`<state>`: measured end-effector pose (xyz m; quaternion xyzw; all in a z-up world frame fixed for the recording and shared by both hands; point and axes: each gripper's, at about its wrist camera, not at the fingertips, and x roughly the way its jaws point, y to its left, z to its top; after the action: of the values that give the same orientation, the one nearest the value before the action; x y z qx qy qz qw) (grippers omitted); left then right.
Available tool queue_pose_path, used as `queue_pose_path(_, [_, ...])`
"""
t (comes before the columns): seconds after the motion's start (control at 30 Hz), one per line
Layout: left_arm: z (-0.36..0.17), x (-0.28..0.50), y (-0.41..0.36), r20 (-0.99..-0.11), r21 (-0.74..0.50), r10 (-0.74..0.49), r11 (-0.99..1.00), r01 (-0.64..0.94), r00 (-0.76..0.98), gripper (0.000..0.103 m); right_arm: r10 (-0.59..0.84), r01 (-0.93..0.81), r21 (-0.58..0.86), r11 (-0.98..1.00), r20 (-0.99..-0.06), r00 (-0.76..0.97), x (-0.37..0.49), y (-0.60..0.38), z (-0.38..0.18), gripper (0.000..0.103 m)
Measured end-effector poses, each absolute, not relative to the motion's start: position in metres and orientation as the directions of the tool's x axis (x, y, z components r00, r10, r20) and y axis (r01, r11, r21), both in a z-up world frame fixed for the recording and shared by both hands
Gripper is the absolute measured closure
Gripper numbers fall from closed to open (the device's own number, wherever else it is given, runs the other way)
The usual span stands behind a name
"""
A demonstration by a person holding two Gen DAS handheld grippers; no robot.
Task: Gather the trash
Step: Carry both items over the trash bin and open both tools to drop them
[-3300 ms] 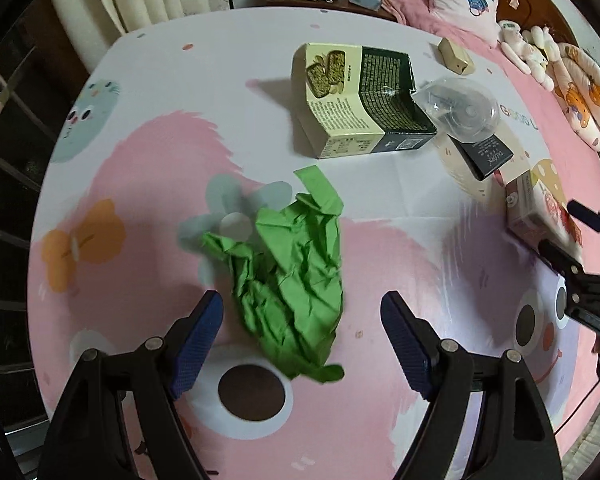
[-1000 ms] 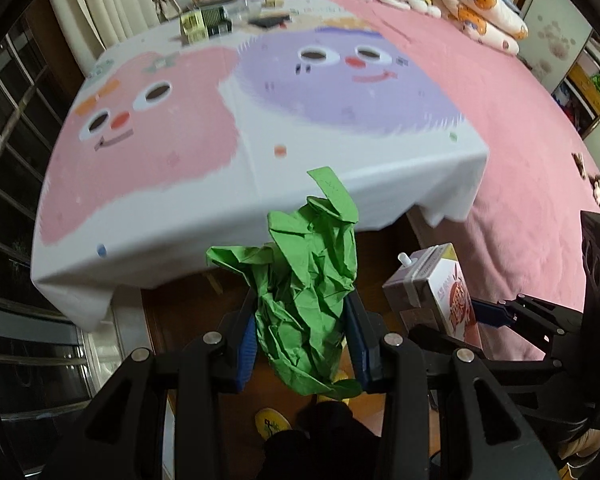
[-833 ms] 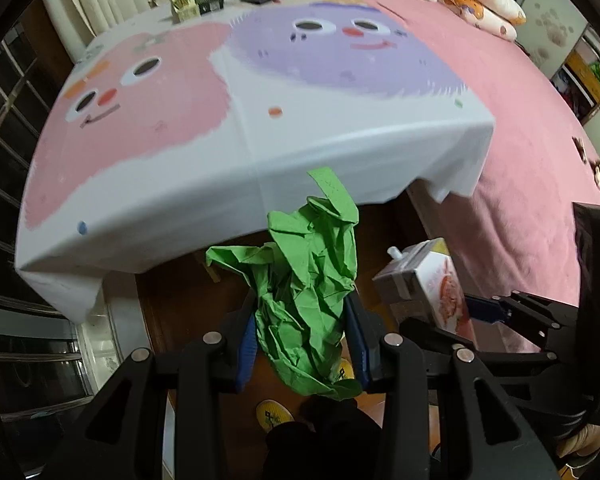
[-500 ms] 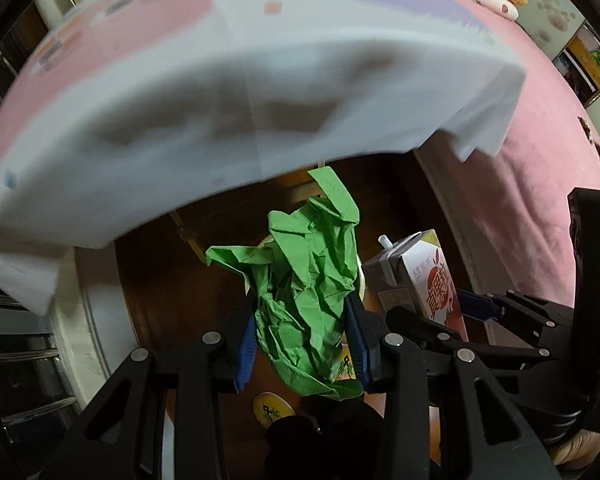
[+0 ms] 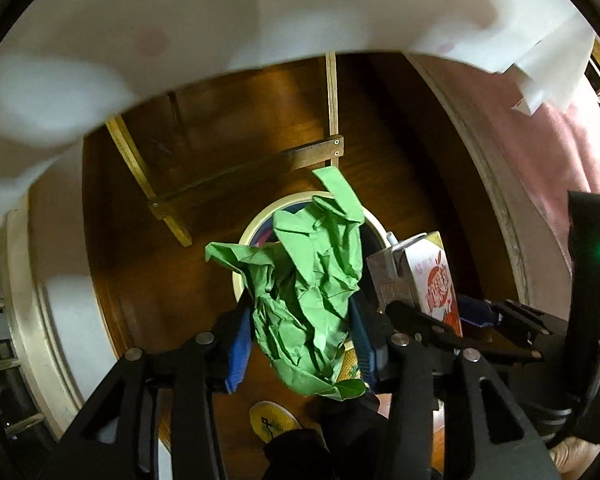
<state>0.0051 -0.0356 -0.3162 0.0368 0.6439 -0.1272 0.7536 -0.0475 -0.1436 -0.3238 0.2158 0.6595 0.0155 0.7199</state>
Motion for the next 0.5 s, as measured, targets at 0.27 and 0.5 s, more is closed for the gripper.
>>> queue_pose_path(0.27, [-0.335,0.013,-0.029,-0.980,-0.118,-0.148,0.970,0.211,0.135,0.009,0.304,0.327,0.331,0.885,-0.944,0.131,-0.036,-0.157,-0.353,0.044])
queue_pose_path(0.5, [-0.325,0.014,-0.026,-0.981,-0.103,-0.130,0.978,0.183,0.143,0.009,0.289,0.313,0.323,0.893,-0.945,0.151,-0.035,-0.156,-0.345,0.042])
